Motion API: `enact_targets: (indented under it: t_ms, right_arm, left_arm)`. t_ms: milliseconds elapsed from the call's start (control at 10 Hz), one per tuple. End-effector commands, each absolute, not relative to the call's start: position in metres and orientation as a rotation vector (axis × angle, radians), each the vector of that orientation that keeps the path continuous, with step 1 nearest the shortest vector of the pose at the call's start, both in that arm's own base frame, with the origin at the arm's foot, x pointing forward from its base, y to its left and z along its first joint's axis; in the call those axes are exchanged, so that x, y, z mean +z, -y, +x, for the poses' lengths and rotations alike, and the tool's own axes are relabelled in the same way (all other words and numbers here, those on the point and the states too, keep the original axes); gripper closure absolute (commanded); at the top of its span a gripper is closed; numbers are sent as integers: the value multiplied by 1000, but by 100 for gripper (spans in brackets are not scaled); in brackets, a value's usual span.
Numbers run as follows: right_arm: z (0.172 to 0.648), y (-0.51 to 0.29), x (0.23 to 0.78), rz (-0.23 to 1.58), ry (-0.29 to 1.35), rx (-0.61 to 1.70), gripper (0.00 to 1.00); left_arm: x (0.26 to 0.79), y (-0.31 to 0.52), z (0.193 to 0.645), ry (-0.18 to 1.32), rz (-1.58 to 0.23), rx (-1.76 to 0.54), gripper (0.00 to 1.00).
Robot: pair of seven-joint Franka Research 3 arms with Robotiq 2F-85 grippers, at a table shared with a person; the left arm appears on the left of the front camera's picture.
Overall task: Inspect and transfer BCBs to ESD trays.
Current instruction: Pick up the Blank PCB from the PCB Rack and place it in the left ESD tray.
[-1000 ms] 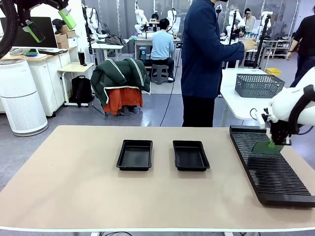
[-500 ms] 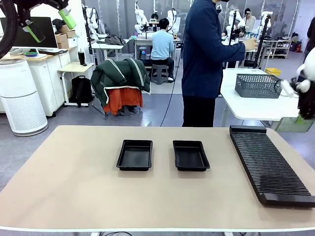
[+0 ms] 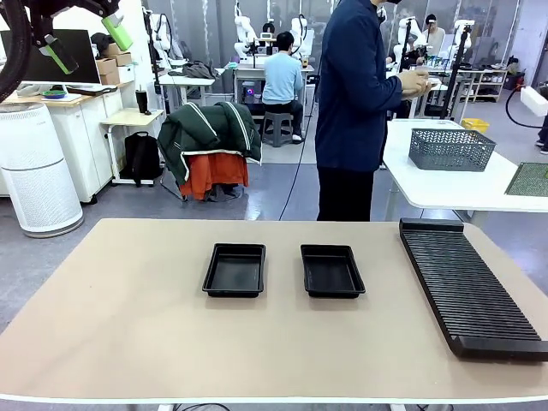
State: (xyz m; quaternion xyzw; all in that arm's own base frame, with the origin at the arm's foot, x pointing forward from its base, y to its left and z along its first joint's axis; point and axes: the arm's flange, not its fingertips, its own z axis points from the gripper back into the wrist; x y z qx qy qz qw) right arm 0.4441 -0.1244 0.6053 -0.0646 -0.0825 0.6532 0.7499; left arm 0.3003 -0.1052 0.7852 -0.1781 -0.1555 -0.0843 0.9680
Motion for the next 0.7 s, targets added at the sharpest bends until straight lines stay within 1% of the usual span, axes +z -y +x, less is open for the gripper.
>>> enact_targets:
  t_ms: [0, 100, 200, 600]
  right_arm:
    - [448, 127, 607, -110, 175, 1435, 98]
    - [449, 125, 604, -128, 173, 1397, 98]
    - [444, 125, 608, -137, 177, 1427, 98]
    - [444, 125, 608, -137, 177, 1427, 98]
  left_arm:
    - [785, 106, 300, 322, -373, -177, 0]
    - [785, 106, 300, 322, -373, -177, 0]
    - [785, 106, 300, 322, -373, -177, 0]
    - [785, 106, 300, 322, -373, -177, 0]
